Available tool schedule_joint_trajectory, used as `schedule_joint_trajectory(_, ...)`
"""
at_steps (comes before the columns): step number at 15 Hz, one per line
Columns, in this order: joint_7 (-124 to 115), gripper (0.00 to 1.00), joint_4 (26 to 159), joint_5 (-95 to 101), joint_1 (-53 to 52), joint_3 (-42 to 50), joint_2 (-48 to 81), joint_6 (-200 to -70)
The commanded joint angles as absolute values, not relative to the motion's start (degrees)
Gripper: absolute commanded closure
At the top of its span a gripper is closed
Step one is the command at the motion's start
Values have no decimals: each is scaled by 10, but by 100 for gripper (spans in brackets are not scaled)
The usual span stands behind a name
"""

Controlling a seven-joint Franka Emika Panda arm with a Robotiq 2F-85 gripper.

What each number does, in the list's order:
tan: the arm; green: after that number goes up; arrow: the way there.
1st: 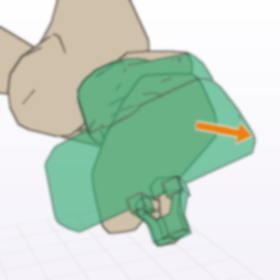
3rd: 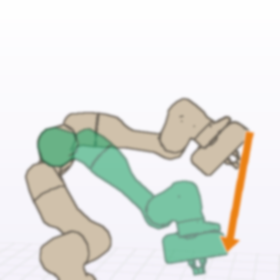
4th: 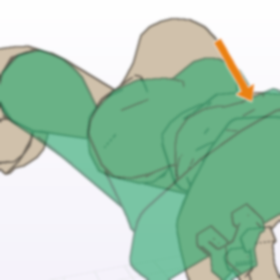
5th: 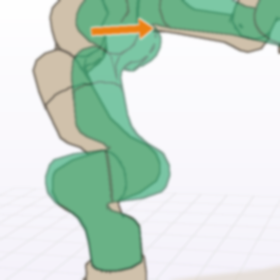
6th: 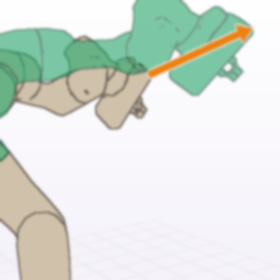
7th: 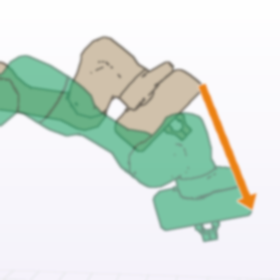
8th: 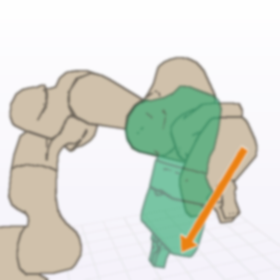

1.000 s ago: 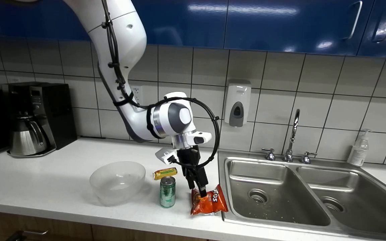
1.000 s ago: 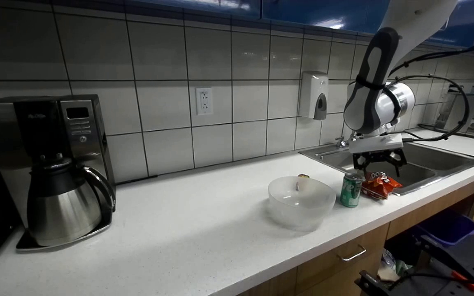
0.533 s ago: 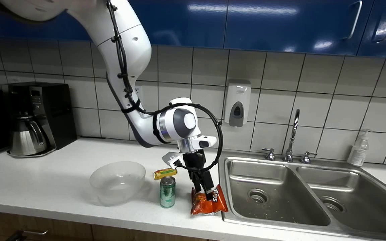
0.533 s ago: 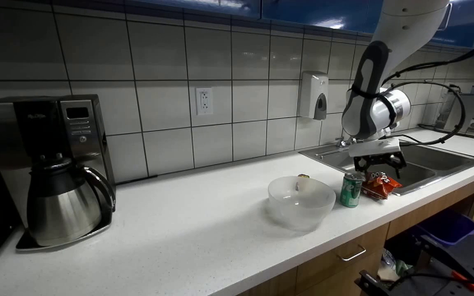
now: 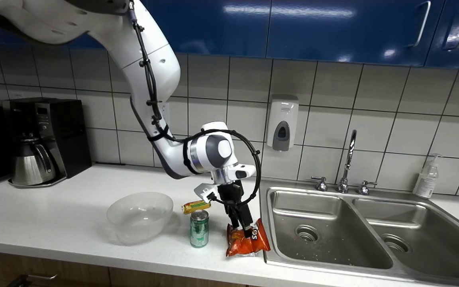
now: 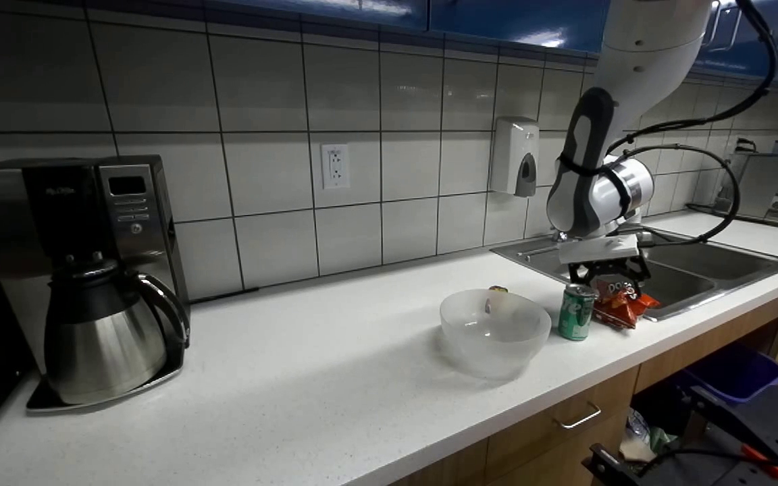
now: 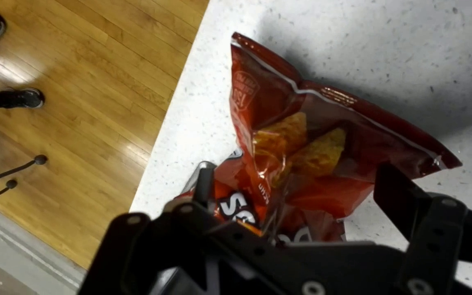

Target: Pick up the red packet of doritos and put them in the clear bowl

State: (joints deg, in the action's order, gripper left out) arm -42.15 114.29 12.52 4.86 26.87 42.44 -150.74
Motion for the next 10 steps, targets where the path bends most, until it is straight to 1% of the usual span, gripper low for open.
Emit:
schedule_joint_trajectory(1,-424,0,1116,109,39,279,444,-1502)
schedule_joint_trajectory(10,-413,0,1132,97,37,280,413,-1511)
